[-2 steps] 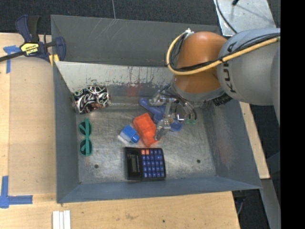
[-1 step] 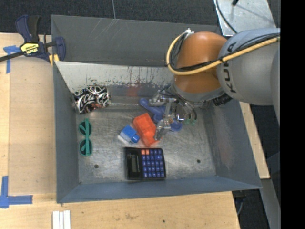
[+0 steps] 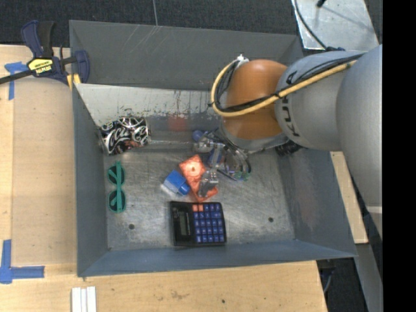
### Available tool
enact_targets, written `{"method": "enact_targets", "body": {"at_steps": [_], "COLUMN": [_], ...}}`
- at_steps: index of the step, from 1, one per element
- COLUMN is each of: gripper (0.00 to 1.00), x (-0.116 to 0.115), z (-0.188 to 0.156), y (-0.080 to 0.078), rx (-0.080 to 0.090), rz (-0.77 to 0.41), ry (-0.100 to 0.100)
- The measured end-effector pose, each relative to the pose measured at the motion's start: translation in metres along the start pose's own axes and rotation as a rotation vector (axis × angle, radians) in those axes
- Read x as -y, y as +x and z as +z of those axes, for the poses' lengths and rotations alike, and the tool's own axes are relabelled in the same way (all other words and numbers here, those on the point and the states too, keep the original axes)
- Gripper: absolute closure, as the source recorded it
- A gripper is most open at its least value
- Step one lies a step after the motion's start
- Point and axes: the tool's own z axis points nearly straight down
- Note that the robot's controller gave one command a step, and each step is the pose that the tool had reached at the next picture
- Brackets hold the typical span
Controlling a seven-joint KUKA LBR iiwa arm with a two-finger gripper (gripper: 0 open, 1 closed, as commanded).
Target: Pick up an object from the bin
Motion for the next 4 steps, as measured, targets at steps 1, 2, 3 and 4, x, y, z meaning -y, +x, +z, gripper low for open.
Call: {"method": "enact_targets", "body": {"at_steps": [1,2,3,4], "gripper": [0.0,1.0,1.0,1.0], "x": [0.01,-0.008,-0.008,-0.016], "z": [0.006,0.008,0.008,-0.123], "y": [-0.002,0.058,0.058,0.084], "rx": [0.0,0.026,0.025,-0.007], "rz": [0.017,0.226,0.227,0.249], "ry": [-0.004,-0.01,-0.01,0.002]}}
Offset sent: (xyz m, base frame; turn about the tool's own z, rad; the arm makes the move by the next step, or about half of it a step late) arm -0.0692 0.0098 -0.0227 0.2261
